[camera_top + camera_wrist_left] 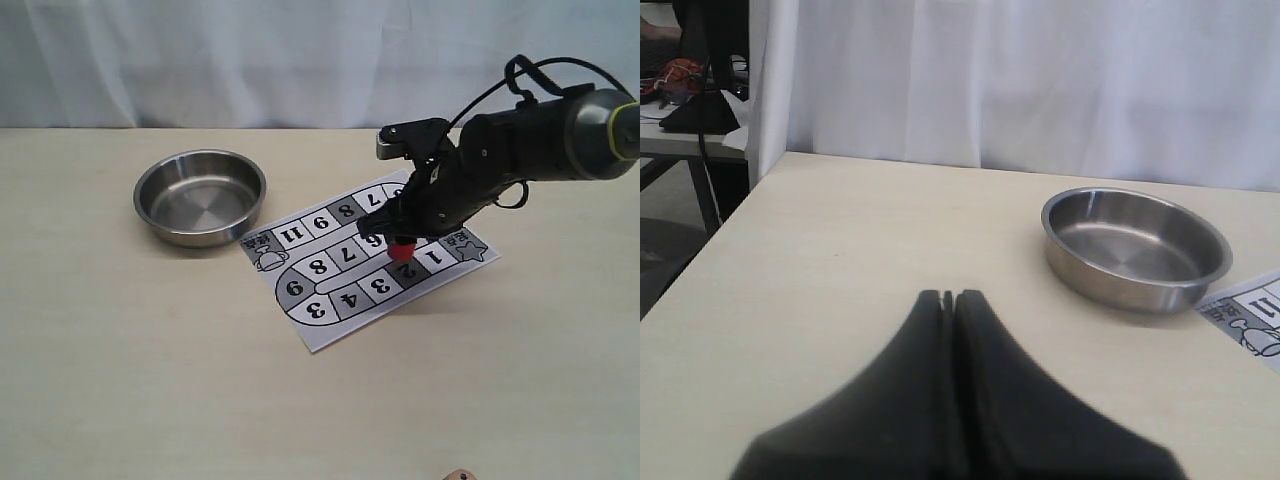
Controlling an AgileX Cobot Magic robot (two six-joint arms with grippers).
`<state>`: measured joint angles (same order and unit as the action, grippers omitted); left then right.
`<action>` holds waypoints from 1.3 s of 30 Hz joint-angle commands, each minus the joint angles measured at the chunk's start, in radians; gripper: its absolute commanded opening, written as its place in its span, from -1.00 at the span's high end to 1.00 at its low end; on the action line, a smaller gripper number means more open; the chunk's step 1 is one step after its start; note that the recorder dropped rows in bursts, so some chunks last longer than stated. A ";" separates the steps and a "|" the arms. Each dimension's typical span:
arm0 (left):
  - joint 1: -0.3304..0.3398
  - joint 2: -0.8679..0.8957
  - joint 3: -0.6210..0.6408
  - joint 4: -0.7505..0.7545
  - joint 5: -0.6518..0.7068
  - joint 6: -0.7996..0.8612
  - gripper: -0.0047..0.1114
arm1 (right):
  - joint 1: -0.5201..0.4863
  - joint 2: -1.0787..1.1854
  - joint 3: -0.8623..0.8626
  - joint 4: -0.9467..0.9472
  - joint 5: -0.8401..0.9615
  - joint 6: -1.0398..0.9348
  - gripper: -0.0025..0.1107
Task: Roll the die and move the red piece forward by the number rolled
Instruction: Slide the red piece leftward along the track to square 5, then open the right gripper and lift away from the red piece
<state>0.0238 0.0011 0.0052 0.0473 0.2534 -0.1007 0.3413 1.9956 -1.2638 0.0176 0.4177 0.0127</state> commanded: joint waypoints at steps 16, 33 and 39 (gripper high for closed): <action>0.000 -0.001 -0.005 0.001 -0.011 0.000 0.92 | -0.007 0.048 -0.011 -0.008 -0.022 -0.005 -0.31; 0.000 -0.001 -0.005 0.001 -0.011 0.000 0.92 | -0.018 0.048 -0.201 -0.010 0.183 0.009 0.74; 0.000 -0.001 -0.005 0.001 -0.011 0.000 0.92 | -0.110 0.048 -0.223 -0.010 0.211 0.048 0.88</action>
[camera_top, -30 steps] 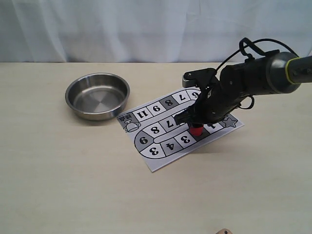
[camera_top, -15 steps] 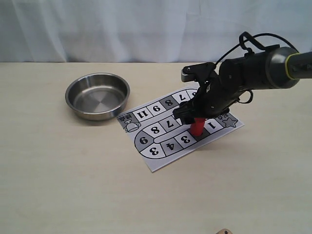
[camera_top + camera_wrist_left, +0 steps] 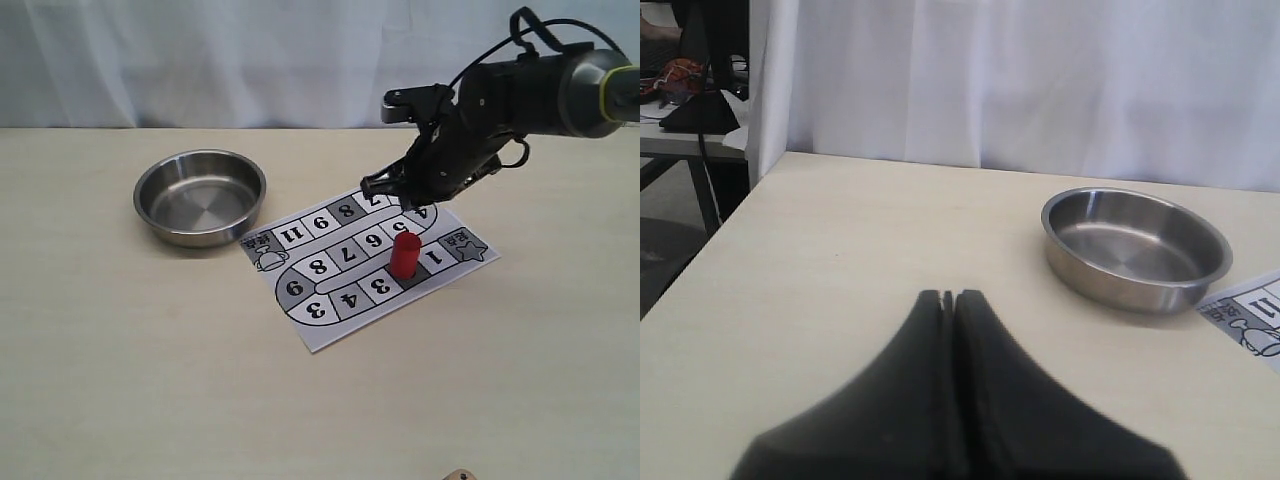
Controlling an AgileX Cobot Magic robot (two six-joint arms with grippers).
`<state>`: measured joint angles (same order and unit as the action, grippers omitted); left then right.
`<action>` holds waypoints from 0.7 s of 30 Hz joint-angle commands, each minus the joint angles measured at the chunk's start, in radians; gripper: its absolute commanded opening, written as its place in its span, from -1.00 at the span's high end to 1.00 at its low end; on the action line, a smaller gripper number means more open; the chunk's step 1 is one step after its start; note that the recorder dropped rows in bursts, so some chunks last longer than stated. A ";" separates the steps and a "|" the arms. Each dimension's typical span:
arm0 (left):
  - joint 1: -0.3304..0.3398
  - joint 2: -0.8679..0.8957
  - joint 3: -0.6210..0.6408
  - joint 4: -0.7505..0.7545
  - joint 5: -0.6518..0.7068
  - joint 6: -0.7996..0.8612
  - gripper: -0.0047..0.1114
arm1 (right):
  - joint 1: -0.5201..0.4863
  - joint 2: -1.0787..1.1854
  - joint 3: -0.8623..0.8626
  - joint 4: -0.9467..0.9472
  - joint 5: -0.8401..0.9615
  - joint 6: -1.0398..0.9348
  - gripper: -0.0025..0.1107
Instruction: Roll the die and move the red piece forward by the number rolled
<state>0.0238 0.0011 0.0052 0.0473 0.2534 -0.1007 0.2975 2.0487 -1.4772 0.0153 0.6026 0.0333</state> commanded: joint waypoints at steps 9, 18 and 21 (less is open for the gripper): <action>0.000 -0.001 -0.005 0.003 -0.011 0.000 0.92 | -0.229 -0.005 -0.010 -0.008 0.175 -0.001 0.88; 0.000 -0.001 -0.005 0.003 -0.011 0.000 0.92 | -0.371 -0.005 -0.010 -0.008 0.266 -0.077 0.89; 0.000 -0.001 -0.005 0.001 -0.011 0.000 0.92 | -0.403 -0.005 -0.010 -0.004 0.312 -0.112 0.89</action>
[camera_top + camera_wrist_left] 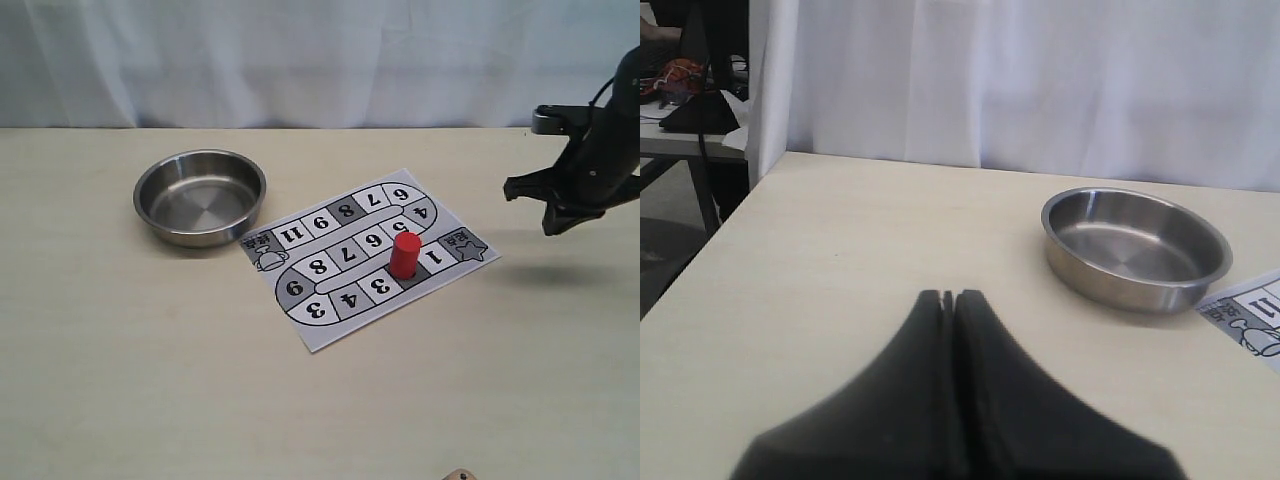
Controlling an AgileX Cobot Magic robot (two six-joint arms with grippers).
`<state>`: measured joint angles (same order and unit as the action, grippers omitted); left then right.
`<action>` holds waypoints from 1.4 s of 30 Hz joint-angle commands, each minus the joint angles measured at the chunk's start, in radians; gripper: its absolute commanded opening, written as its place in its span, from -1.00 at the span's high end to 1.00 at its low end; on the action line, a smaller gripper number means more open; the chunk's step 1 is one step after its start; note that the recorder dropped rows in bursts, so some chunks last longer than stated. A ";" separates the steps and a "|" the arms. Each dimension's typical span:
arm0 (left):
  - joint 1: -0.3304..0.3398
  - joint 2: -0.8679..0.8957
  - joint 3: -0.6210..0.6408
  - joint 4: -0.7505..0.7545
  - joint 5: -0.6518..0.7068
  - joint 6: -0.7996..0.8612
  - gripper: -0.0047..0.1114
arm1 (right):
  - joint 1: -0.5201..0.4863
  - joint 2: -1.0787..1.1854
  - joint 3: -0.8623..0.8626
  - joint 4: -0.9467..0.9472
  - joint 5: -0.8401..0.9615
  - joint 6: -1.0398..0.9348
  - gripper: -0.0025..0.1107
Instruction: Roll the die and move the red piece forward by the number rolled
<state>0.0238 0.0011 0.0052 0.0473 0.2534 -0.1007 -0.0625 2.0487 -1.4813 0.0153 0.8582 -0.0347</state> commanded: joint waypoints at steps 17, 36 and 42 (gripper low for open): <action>0.000 -0.001 -0.005 0.001 -0.011 0.000 0.92 | -0.073 -0.193 0.135 0.082 -0.023 -0.166 0.89; 0.000 -0.001 -0.005 0.001 -0.011 0.000 0.92 | -0.073 -0.795 0.243 0.082 0.097 -0.185 0.89; 0.000 -0.001 -0.005 0.002 -0.011 0.000 0.92 | -0.073 -1.042 0.243 0.093 0.167 -0.152 0.89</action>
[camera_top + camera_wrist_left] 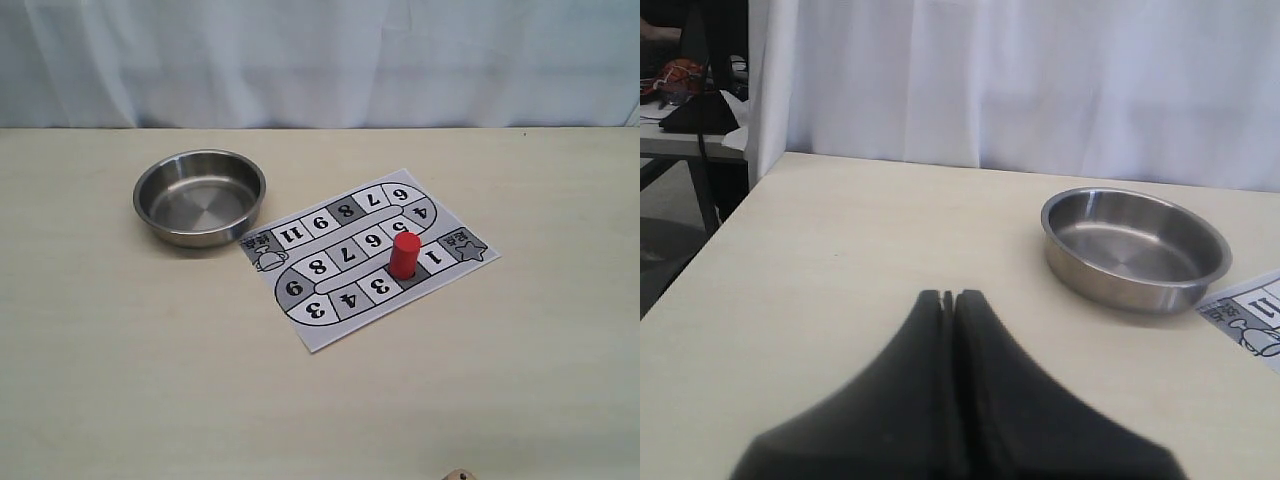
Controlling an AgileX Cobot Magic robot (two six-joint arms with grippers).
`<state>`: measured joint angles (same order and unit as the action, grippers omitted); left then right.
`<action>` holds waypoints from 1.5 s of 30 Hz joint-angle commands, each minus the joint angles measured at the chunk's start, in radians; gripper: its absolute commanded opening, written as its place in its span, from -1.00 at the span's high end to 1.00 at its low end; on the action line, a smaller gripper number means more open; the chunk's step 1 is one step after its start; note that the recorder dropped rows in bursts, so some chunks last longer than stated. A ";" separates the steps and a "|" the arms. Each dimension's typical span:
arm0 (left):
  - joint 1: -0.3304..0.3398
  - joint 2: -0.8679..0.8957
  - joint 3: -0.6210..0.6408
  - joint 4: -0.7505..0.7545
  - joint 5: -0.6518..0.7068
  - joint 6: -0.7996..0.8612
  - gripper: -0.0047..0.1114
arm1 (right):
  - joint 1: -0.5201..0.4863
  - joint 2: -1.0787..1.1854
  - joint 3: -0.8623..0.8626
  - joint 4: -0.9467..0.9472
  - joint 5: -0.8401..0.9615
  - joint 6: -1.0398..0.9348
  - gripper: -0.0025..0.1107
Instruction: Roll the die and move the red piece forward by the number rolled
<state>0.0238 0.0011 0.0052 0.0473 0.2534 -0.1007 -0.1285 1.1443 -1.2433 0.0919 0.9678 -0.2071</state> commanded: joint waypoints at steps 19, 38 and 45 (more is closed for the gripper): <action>0.000 -0.001 -0.005 0.002 -0.011 0.000 0.92 | 0.074 -0.694 0.061 0.077 0.151 0.016 0.89; 0.000 -0.001 -0.005 0.000 -0.011 0.000 0.92 | 0.074 -1.113 0.205 0.110 0.088 0.021 0.89; 0.000 -0.001 -0.005 0.000 -0.011 0.000 0.92 | 0.074 -1.144 0.200 0.110 0.089 0.017 0.89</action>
<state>0.0238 0.0011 0.0052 0.0473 0.2534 -0.1007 -0.0566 0.0000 -1.0451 0.1972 1.0704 -0.1903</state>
